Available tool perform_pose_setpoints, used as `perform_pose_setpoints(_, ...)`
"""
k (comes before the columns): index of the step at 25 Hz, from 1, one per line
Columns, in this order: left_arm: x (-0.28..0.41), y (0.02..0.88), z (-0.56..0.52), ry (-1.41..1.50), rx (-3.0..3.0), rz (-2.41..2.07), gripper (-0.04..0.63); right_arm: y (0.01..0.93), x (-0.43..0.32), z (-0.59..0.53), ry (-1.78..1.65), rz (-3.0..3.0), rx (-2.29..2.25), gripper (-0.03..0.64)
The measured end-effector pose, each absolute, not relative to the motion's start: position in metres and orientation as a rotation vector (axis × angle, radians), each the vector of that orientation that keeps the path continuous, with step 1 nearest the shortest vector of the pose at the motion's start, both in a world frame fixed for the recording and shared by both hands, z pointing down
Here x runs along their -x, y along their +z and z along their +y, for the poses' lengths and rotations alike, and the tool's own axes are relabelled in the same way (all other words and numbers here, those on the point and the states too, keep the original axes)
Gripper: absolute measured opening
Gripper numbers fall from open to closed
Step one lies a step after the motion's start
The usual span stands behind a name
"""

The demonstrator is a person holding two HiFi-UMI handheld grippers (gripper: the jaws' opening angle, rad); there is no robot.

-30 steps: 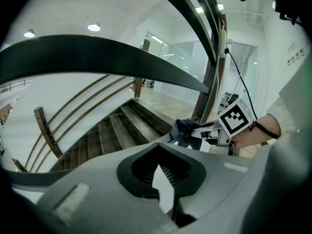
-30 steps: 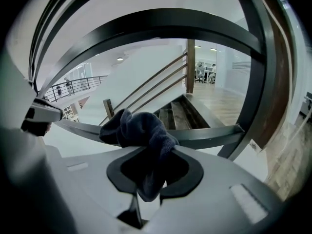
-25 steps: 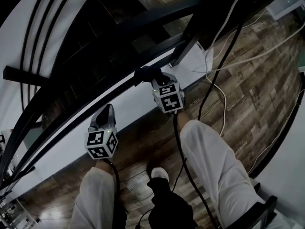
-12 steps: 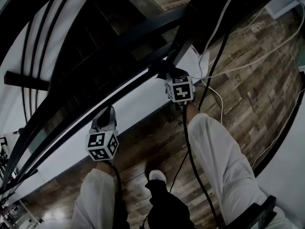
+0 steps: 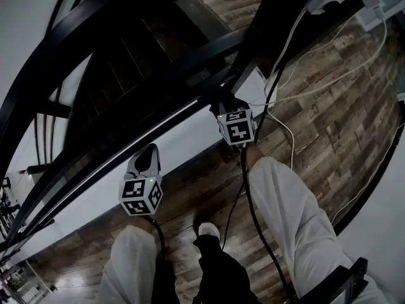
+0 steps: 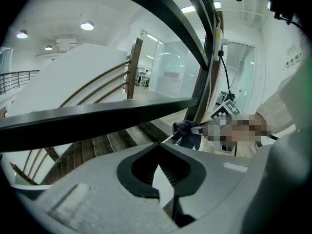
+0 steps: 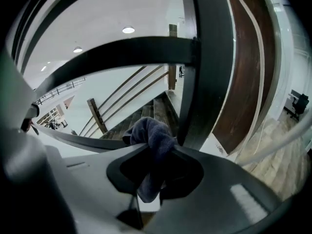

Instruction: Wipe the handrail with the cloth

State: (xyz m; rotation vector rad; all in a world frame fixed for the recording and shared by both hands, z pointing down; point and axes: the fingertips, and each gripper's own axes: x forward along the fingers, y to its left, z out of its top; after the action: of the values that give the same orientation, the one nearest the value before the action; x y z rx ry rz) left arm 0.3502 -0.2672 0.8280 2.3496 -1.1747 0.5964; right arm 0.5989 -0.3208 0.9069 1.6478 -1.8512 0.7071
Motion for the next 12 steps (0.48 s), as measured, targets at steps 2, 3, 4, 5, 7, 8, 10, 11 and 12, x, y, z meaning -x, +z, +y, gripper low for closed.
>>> perform_pose_setpoints(2, -0.347, 0.816, -0.262, 0.588, -2.341, -1.179, -0.002, 0.892, -0.587, -0.313, 0.706, -1.874, -1.628, 0.058)
perform_pose_setpoints(3, -0.345, 0.81, -0.259, 0.585, -2.338, -1.181, -0.002, 0.885, -0.58, -0.308, 0.704, -1.886, -1.617, 0.057)
perform_pose_setpoints(4, -0.343, 0.804, -0.255, 0.584, -2.336, -1.183, -0.002, 0.877, -0.573, -0.302, 0.701, -1.899, -1.606, 0.057)
perform_pose_setpoints(5, -0.341, 0.797, -0.251, 0.585, -2.339, -1.183, -0.002, 0.869, -0.566, -0.295, 0.696, -1.911, -1.594, 0.057)
perform_pose_setpoints(7, -0.337, 0.781, -0.241, 0.599, -2.359, -1.175, -0.002, 0.852, -0.553, -0.28, 0.678, -1.93, -1.572, 0.057)
perform_pose_setpoints(8, -0.335, 0.772, -0.236, 0.606, -2.372, -1.168, -0.002, 0.844, -0.548, -0.271, 0.662, -1.937, -1.563, 0.057)
perform_pose_setpoints(10, -0.329, 0.751, -0.226, 0.608, -2.387, -1.159, -0.002, 0.823, -0.535, -0.253, 0.635, -1.953, -1.544, 0.057)
perform_pose_setpoints(11, -0.326, 0.74, -0.221, 0.603, -2.389, -1.158, -0.002, 0.812, -0.528, -0.244, 0.631, -1.961, -1.536, 0.057)
perform_pose_setpoints(12, -0.322, 0.729, -0.217, 0.594, -2.387, -1.158, -0.002, 0.798, -0.521, -0.235, 0.63, -1.972, -1.531, 0.057)
